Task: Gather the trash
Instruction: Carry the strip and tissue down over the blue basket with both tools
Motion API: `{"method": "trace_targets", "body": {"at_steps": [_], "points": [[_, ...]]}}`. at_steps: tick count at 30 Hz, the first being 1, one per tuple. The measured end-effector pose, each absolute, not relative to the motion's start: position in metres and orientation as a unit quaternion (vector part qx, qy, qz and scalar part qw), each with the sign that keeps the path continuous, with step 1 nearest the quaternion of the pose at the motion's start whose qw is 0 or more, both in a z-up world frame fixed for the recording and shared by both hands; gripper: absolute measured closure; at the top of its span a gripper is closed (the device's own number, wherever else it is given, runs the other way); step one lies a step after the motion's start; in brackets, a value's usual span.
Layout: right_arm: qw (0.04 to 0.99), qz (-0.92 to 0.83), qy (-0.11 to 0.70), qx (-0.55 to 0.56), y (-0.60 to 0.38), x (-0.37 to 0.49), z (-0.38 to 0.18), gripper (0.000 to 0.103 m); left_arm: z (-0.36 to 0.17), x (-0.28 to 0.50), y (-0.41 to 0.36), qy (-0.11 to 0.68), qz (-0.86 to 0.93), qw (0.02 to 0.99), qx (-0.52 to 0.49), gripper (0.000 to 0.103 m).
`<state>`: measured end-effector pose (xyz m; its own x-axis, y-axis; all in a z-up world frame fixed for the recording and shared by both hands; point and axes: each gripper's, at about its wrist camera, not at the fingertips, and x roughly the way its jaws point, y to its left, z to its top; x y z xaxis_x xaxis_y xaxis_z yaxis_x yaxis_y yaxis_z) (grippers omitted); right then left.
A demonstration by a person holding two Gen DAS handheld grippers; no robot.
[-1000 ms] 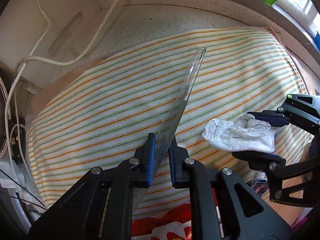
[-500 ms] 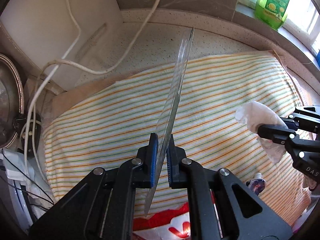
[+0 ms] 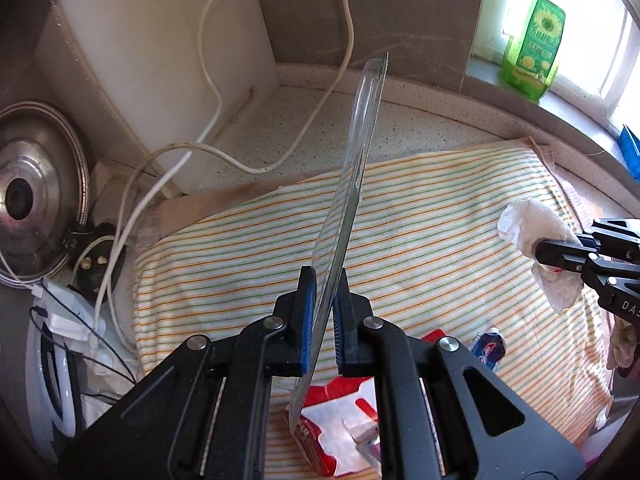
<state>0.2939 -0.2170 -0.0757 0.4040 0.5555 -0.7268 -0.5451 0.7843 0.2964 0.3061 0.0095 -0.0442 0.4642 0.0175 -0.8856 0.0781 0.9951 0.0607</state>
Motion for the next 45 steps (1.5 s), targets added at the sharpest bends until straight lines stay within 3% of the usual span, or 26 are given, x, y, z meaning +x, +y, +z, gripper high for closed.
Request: {"method": "trace_targets", "body": {"at_steps": [18, 45], "points": [[0.840, 0.362, 0.402, 0.040, -0.221, 0.216, -0.031, 0.094, -0.003, 0.177, 0.028, 0.489, -0.014, 0.872, 0.010, 0.096], [0.811, 0.390, 0.435, 0.040, -0.166, 0.050, -0.049, 0.094, -0.054, -0.024, 0.046, 0.520, -0.029, 0.851, -0.071, 0.096]]}}
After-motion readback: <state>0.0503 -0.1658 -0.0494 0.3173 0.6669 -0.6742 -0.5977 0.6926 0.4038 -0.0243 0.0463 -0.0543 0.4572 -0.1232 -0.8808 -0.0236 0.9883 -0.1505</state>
